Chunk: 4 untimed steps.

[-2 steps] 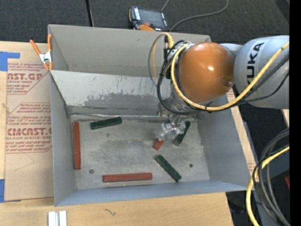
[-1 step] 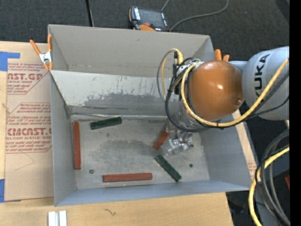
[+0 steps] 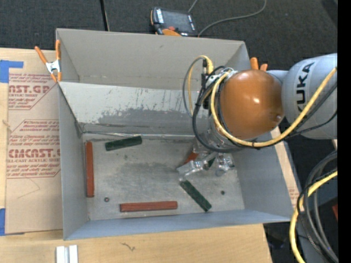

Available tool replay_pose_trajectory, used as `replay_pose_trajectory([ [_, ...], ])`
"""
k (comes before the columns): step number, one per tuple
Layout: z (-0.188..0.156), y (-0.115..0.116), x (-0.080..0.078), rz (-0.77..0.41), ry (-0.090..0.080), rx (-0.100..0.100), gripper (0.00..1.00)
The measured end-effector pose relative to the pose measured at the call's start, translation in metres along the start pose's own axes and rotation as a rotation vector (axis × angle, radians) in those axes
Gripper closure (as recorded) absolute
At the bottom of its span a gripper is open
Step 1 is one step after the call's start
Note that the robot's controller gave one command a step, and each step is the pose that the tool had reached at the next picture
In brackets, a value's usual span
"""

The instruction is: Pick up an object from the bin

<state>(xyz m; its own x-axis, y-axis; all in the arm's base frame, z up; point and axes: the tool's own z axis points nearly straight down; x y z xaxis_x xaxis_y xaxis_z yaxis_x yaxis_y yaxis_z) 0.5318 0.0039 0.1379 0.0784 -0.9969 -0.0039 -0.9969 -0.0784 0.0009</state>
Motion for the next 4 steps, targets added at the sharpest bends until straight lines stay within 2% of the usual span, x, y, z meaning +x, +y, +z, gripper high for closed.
replay_pose_trajectory([
  [1,0.059,0.028,-0.025,-0.370,-0.002,-0.005,0.00],
  [2,-0.020,-0.010,-0.007,-0.747,0.002,0.002,0.00],
  [3,0.001,0.031,-0.053,-1.193,-0.002,-0.004,0.00],
  [4,0.067,0.021,-0.025,-0.955,-0.001,-0.006,0.00],
])
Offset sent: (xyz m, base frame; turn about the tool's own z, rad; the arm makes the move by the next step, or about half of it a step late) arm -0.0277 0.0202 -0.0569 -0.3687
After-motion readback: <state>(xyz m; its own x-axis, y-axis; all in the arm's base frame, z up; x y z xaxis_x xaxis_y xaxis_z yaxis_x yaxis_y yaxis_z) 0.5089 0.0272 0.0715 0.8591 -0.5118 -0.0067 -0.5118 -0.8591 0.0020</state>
